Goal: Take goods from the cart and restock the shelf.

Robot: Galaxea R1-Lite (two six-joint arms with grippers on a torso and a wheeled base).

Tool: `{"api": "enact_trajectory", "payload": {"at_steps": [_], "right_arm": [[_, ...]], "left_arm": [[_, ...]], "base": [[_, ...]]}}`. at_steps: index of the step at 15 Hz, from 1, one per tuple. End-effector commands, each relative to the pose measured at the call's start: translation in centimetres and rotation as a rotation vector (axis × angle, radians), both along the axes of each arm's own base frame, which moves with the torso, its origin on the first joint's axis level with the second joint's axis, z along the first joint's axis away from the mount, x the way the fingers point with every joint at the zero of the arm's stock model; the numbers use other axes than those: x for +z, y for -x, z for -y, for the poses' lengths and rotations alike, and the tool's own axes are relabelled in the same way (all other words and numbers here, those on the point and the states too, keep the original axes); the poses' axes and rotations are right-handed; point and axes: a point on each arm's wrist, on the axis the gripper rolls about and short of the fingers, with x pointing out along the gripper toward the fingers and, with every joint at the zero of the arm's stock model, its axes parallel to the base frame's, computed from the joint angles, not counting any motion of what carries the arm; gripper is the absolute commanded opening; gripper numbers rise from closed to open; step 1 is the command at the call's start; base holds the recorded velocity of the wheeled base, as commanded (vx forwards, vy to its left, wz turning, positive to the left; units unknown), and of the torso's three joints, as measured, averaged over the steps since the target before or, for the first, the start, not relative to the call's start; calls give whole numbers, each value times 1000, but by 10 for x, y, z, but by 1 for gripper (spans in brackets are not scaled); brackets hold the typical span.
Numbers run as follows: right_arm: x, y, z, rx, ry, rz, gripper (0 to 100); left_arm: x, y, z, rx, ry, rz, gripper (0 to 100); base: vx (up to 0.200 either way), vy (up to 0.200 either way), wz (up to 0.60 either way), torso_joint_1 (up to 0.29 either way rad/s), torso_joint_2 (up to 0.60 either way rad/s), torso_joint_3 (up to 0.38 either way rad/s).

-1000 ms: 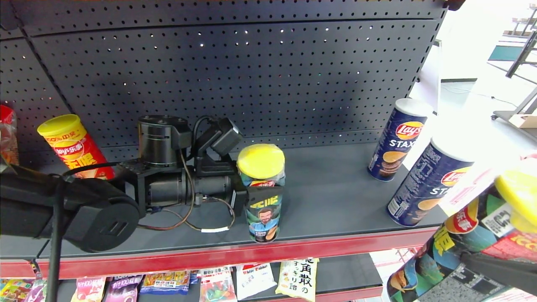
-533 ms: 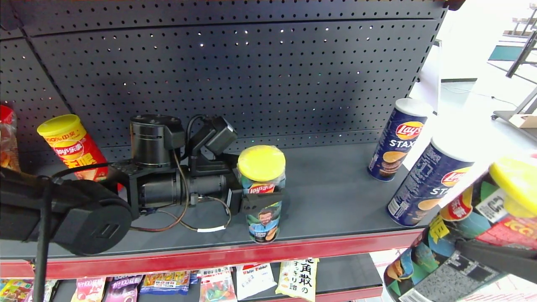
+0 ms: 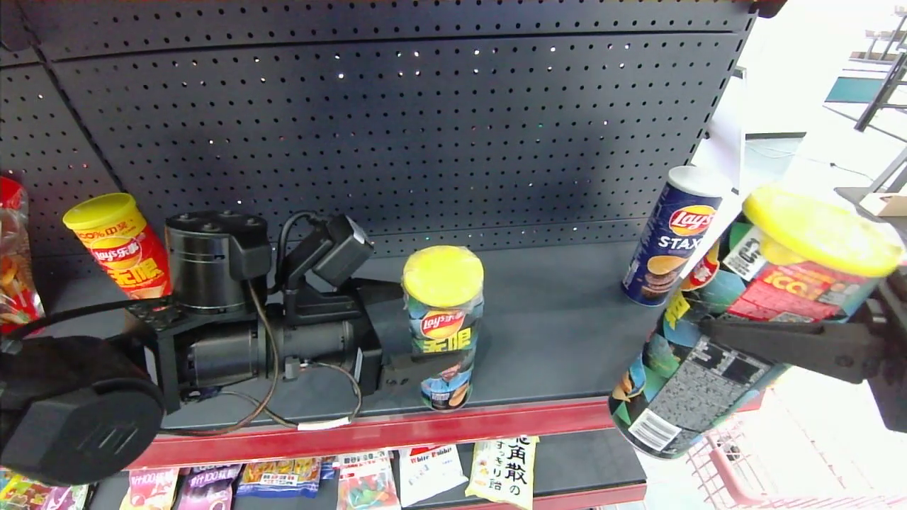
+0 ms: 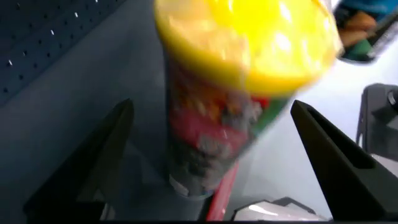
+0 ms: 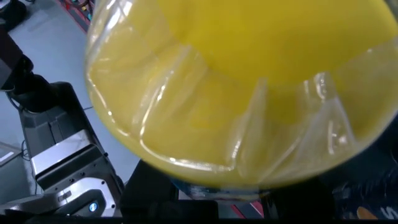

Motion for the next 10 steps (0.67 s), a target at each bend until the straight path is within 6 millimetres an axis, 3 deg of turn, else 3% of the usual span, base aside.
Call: {"api": "enact_trajectory", "payload": {"at_steps": [1,6,10], "right_arm": [[0,-19,-13,11,19,-28,0],[9,-45,-34,-3,38,-15,0],[11,-68,-45,-15,76,15,0]], "left_arm": [[1,15,-9,1,-1,1,100],[-7,38,-23,42,-30,-22,100],[-9,44,-28,98,-47,-19,100]], "base": [[0,0,0,0,0,0],[0,0,0,0,0,0],[0,0,0,0,0,0]]}}
